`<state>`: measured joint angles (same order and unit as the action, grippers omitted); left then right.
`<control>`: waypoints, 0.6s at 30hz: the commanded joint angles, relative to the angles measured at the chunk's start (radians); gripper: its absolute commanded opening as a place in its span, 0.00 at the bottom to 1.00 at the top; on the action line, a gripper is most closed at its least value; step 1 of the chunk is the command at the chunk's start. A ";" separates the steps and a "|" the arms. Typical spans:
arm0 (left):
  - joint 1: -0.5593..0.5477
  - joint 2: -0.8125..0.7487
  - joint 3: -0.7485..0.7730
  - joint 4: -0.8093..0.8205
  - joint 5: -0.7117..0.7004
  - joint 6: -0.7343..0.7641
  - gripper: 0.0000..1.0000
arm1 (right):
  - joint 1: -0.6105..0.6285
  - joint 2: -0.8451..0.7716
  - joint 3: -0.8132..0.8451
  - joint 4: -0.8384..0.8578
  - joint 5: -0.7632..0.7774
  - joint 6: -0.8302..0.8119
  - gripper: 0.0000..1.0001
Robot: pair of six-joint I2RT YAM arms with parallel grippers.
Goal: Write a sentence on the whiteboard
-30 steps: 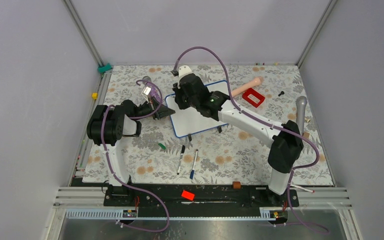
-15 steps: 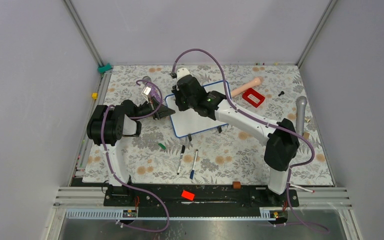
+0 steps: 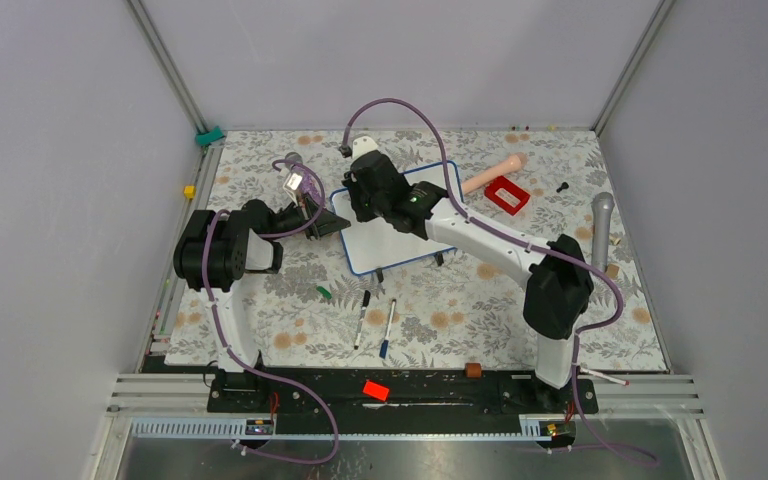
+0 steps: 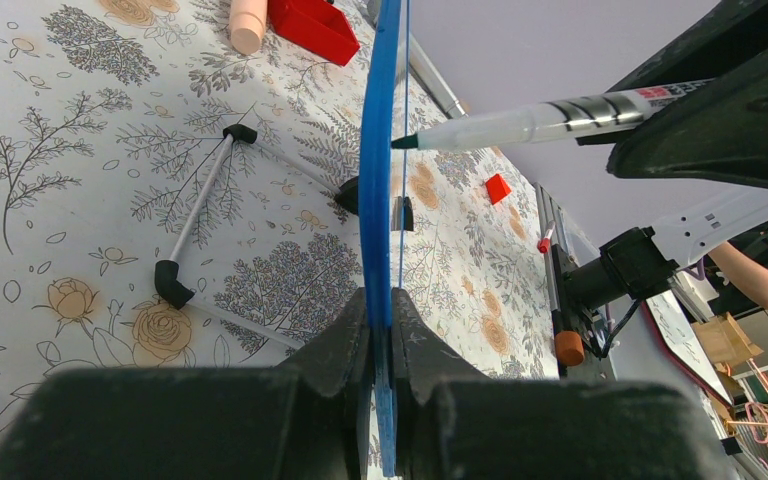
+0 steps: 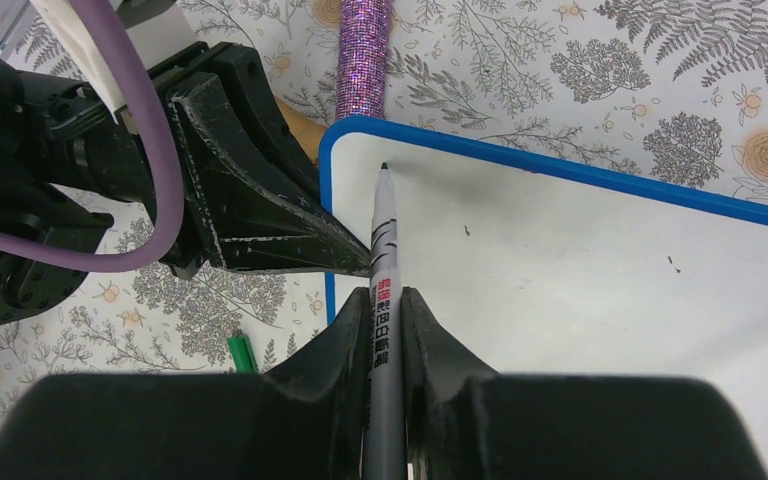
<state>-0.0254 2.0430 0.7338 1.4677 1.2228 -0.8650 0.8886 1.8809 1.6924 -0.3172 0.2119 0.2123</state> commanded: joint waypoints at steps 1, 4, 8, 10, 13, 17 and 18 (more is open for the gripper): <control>-0.012 -0.003 -0.007 0.002 0.074 0.104 0.00 | 0.009 0.011 0.053 -0.006 0.032 -0.009 0.00; -0.013 -0.002 -0.008 0.003 0.074 0.105 0.00 | 0.009 0.015 0.059 -0.015 0.040 -0.007 0.00; -0.012 -0.006 -0.011 0.003 0.073 0.107 0.00 | 0.009 0.018 0.058 -0.024 0.044 -0.004 0.00; -0.014 -0.006 -0.011 0.004 0.072 0.110 0.00 | 0.009 0.017 0.058 -0.029 0.043 -0.002 0.00; -0.013 -0.009 -0.013 0.003 0.071 0.113 0.00 | 0.009 0.018 0.055 -0.035 0.041 0.001 0.00; -0.013 -0.009 -0.014 0.003 0.070 0.115 0.00 | 0.009 0.011 0.042 -0.041 0.036 0.005 0.00; -0.013 -0.009 -0.014 0.003 0.070 0.115 0.00 | 0.009 0.008 0.039 -0.042 0.033 0.005 0.00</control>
<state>-0.0265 2.0411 0.7334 1.4658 1.2224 -0.8623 0.8886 1.8881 1.7027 -0.3431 0.2253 0.2138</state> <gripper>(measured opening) 0.065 0.172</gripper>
